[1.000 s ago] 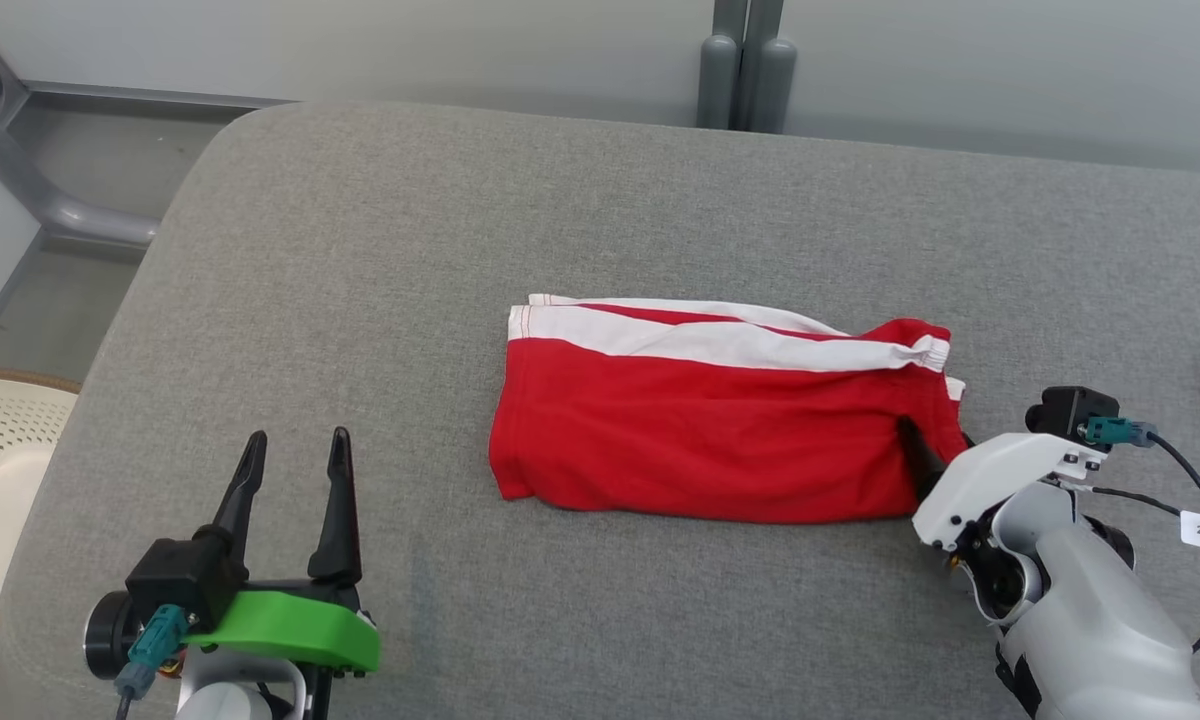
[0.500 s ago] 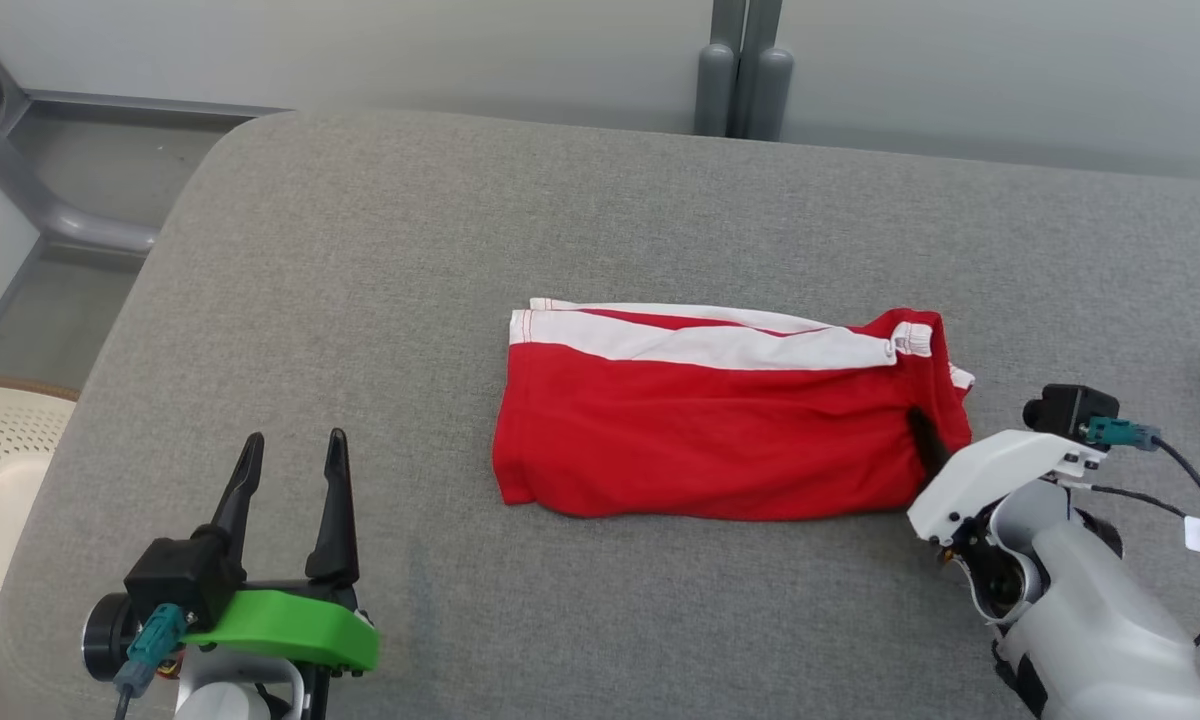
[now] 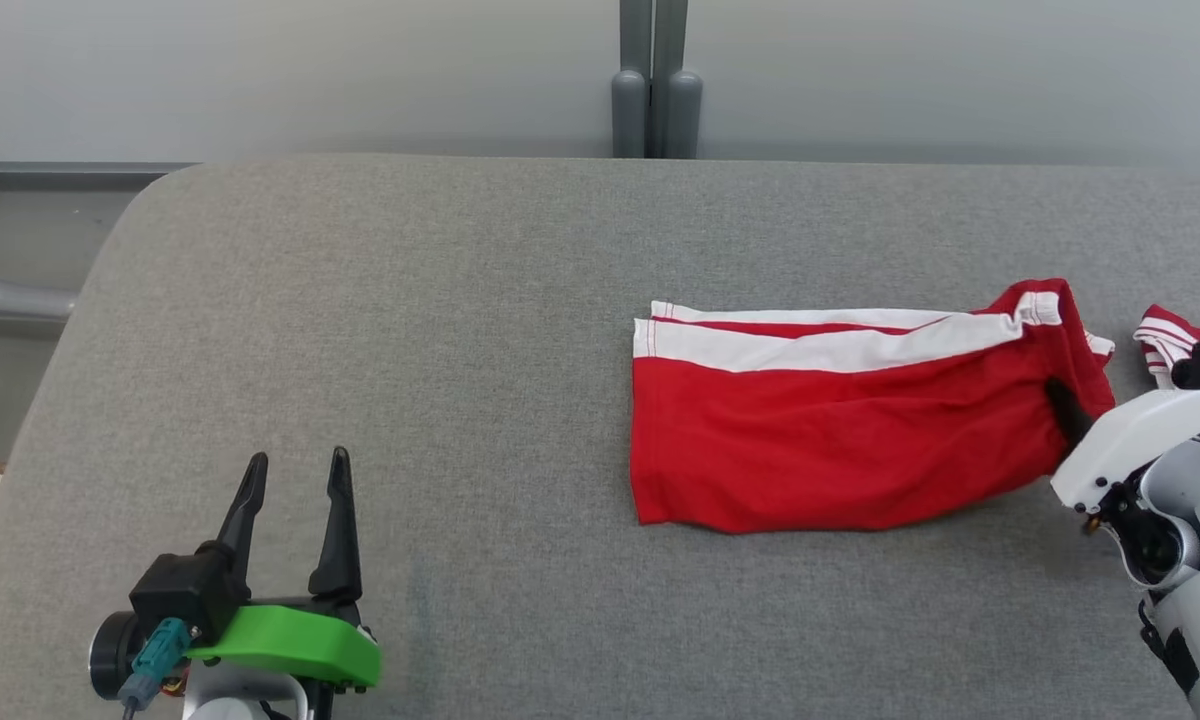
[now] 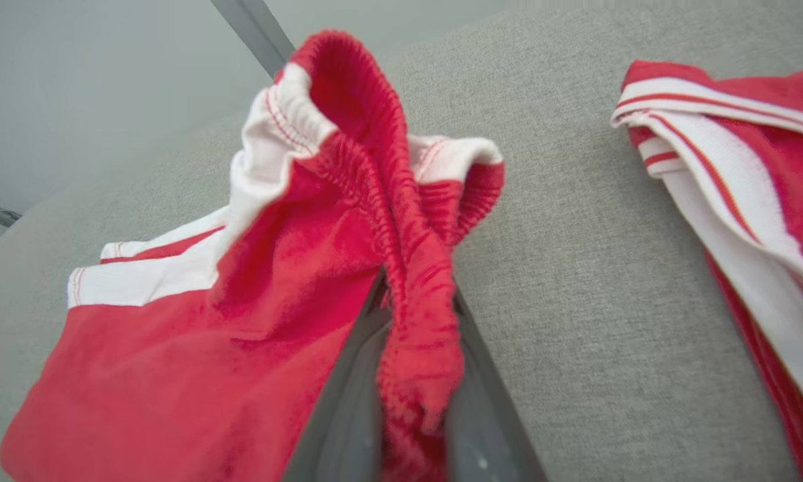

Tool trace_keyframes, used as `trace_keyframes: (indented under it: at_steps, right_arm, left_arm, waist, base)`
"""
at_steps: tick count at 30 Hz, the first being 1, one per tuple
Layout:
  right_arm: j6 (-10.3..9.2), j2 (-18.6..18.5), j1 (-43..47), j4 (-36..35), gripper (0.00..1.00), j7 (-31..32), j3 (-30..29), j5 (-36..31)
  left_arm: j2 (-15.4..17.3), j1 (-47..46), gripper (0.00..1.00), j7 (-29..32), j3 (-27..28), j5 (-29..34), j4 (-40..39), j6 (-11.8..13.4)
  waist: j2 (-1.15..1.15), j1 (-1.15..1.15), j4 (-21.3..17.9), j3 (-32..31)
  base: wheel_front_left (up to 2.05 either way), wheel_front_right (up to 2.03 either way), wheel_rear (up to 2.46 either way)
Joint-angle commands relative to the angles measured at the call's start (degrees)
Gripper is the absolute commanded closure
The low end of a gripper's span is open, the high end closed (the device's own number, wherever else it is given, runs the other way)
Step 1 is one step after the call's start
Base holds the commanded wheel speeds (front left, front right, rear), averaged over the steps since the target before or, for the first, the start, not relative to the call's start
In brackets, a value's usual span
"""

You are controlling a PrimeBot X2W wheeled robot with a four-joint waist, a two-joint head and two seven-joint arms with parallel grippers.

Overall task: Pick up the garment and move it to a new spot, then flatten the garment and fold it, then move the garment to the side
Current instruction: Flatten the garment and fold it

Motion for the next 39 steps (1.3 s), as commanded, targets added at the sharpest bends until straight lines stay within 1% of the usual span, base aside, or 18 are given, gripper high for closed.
trace_keyframes:
  at_steps: [1,3,7,11,14,19,25,26,28,29,30,31,33,35,39]
  right_arm:
    - [0.03,1.2,0.3,-1.4,1.0,0.7,-0.5,1.4]
    - [0.03,2.4,0.5,-2.9,1.0,2.0,-1.1,2.8]
    - [0.03,6.3,0.1,-6.4,1.0,4.6,-1.5,5.9]
    - [0.03,9.6,-0.4,-8.5,1.0,6.4,-2.2,8.6]
    - [0.03,12.2,-0.4,-9.1,1.0,6.9,-2.4,9.6]
    - [0.03,15.2,-0.3,-7.6,1.0,6.0,-2.0,8.8]
    - [0.03,17.4,-2.4,-2.2,1.0,4.9,-0.7,7.1]
    - [0.04,17.7,-2.7,-1.3,0.94,4.7,-0.4,7.5]
    - [0.03,18.0,-3.3,0.3,0.65,4.0,0.2,7.6]
    - [0.03,18.1,-3.5,1.2,0.58,3.6,0.4,7.5]
    - [0.03,18.3,-3.8,2.2,0.08,3.2,0.6,7.5]
    - [0.03,18.4,-4.2,3.1,0.0,3.0,0.8,7.6]
    - [0.03,18.6,-5.0,4.4,0.0,2.4,1.8,7.9]
    - [0.03,18.6,-5.1,4.3,0.0,1.8,2.7,8.9]
    - [0.04,18.7,-4.3,1.4,0.0,0.8,5.0,11.2]
  left_arm:
    - [0.0,0.6,0.0,-0.1,-0.1,-0.2,0.2,-0.1]
    - [0.0,0.5,0.0,-0.1,-0.2,-0.3,0.5,-0.3]
    - [0.0,0.3,0.0,0.1,-0.5,-0.5,1.1,-0.4]
    - [-0.3,0.3,0.0,0.2,-1.0,-0.6,1.4,-0.3]
    - [-0.6,0.2,0.0,0.2,-1.4,-0.7,1.7,-0.3]
    - [-0.8,-0.1,0.0,0.2,-1.7,-0.9,2.4,-0.4]
    - [0.1,-0.6,0.0,0.5,-1.6,-0.9,2.3,-0.3]
    - [0.2,-0.6,0.0,0.6,-1.6,-0.9,2.2,-0.2]
    - [0.3,-0.7,0.0,0.6,-1.7,-1.0,2.1,-0.1]
    - [0.3,-0.7,0.0,0.7,-1.7,-1.1,2.0,-0.1]
    - [0.4,-0.7,0.0,0.7,-1.7,-1.1,1.9,0.0]
    - [0.5,-0.7,0.0,0.8,-1.6,-1.1,1.9,0.1]
    - [0.7,-0.6,0.0,0.9,-1.6,-1.2,1.7,0.2]
    - [0.8,-0.5,0.0,1.0,-1.5,-1.3,1.6,0.6]
    - [0.8,0.0,0.0,0.9,-1.3,-1.6,1.4,0.7]
  waist:
    - [0.0,0.0,-0.6,-0.5]
    - [0.0,0.0,-0.6,-0.7]
    - [0.0,0.0,0.0,-1.0]
    - [0.0,0.0,1.8,-1.1]
    - [0.0,0.0,3.8,-0.9]
    - [0.0,0.0,7.1,-0.7]
    - [0.0,0.0,9.3,-0.1]
    - [0.0,0.0,9.5,-0.1]
    - [0.0,0.0,9.7,0.2]
    - [0.0,0.0,9.7,0.2]
    - [0.0,0.0,9.7,0.3]
    - [0.0,0.0,9.6,0.3]
    - [0.0,0.0,9.1,0.3]
    - [0.0,0.0,8.5,0.1]
    - [0.0,0.0,6.8,-0.5]
  base:
    - [0.0,0.0,0.0]
    - [0.0,0.0,0.0]
    - [0.0,0.0,0.0]
    - [0.0,0.0,0.0]
    - [0.0,0.0,0.0]
    - [0.0,0.0,0.0]
    - [0.0,0.0,0.0]
    - [0.0,0.0,0.0]
    - [0.0,0.0,0.0]
    - [0.0,0.0,0.0]
    - [0.0,0.0,0.0]
    - [0.0,0.0,0.0]
    - [0.0,0.0,0.0]
    - [0.0,0.0,0.0]
    - [0.0,0.0,0.0]
